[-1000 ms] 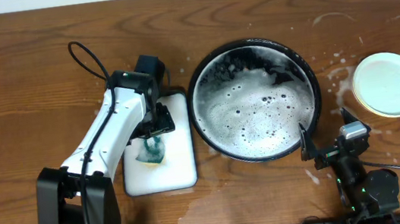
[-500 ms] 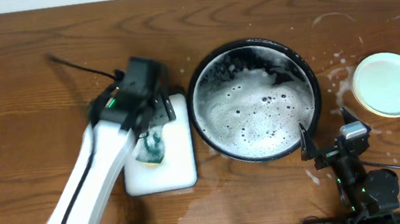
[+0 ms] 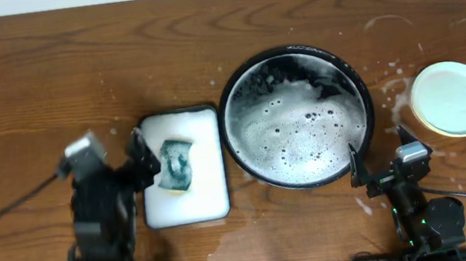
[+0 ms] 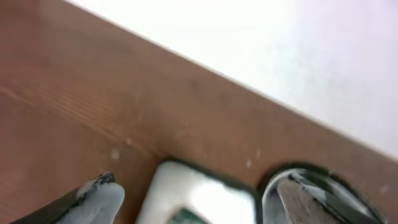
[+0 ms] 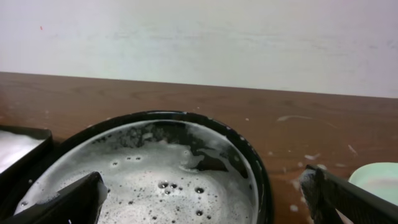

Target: Clean dirty plates on tray and stack at the side

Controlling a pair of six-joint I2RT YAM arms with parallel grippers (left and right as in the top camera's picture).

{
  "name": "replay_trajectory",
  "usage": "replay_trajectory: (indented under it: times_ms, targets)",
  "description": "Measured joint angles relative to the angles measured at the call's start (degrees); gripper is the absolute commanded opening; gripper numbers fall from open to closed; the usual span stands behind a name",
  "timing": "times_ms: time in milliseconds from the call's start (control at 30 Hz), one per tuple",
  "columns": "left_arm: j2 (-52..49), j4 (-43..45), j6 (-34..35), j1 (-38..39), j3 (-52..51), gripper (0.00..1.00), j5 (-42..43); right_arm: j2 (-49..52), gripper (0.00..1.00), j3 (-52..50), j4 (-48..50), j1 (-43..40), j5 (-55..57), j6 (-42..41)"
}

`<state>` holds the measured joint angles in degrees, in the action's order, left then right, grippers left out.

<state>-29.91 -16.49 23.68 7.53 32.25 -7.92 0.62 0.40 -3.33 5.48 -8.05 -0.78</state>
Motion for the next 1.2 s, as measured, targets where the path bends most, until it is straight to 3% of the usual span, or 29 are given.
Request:
replay_trajectory:
  times_ms: [167, 367, 700, 1200]
  targets:
    - [16.4, 2.1, 0.0, -3.8, -9.2, 0.86, 0.3, 0.0, 0.99, 0.0, 0.0, 0.0, 0.0, 0.0]
    - [28.3, 2.9, 0.0, -5.9, -17.2, 0.86, 0.5, 0.0, 0.99, 0.0, 0.0, 0.0, 0.0, 0.0]
    - [29.3, 18.1, 0.0, -5.9, -29.4, 0.86, 0.7, 0.0, 0.99, 0.0, 0.0, 0.0, 0.0, 0.0]
    - [29.3, 16.2, 0.0, -5.9, -31.6, 0.86, 1.7, 0.0, 0.99, 0.0, 0.0, 0.0, 0.0, 0.0]
